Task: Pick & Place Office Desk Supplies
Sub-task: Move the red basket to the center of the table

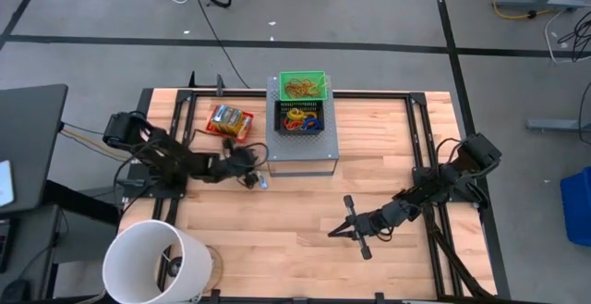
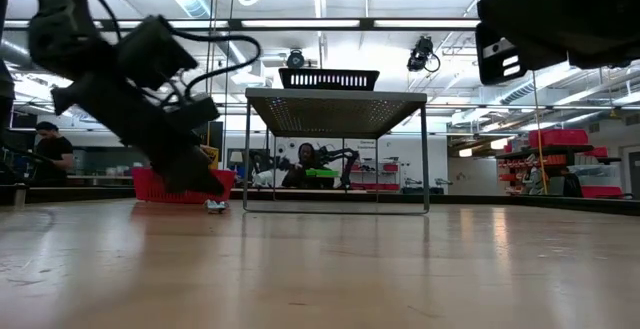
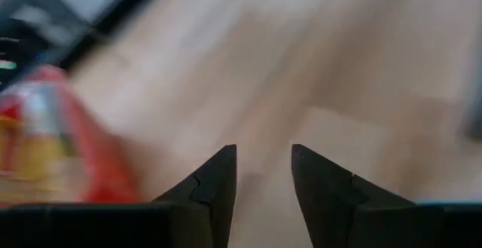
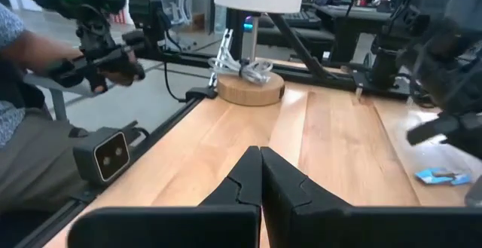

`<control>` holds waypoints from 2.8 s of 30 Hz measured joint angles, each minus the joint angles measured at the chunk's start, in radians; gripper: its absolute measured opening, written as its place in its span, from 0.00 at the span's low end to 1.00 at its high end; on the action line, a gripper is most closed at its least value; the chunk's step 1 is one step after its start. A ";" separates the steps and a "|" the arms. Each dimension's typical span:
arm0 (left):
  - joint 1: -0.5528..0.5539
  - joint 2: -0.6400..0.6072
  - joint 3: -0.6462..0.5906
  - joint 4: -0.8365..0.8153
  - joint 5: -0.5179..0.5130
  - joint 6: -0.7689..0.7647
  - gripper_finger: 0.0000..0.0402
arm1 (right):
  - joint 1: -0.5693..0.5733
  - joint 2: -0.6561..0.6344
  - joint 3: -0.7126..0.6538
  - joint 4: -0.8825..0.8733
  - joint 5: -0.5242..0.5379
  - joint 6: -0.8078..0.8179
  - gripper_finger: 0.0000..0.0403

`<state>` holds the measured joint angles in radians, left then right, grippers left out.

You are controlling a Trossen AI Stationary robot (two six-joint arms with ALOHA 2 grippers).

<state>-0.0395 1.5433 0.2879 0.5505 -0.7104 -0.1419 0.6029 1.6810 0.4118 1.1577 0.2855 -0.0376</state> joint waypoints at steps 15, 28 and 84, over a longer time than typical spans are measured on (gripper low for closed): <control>0.019 0.000 0.434 -0.984 -0.245 -0.065 0.32 | 0.000 0.001 0.000 -0.026 0.000 0.015 0.01; 0.102 -0.001 0.502 -1.202 0.024 0.236 0.32 | 0.000 0.001 0.000 -0.020 -0.005 0.034 0.01; 0.099 -0.053 0.470 -1.141 -0.047 0.311 0.37 | 0.000 0.001 0.000 0.001 -0.031 -0.011 0.01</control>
<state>0.0599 1.4902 0.7578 -0.5903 -0.7572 0.1689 0.6029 1.6817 0.4118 1.1584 0.2546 -0.0483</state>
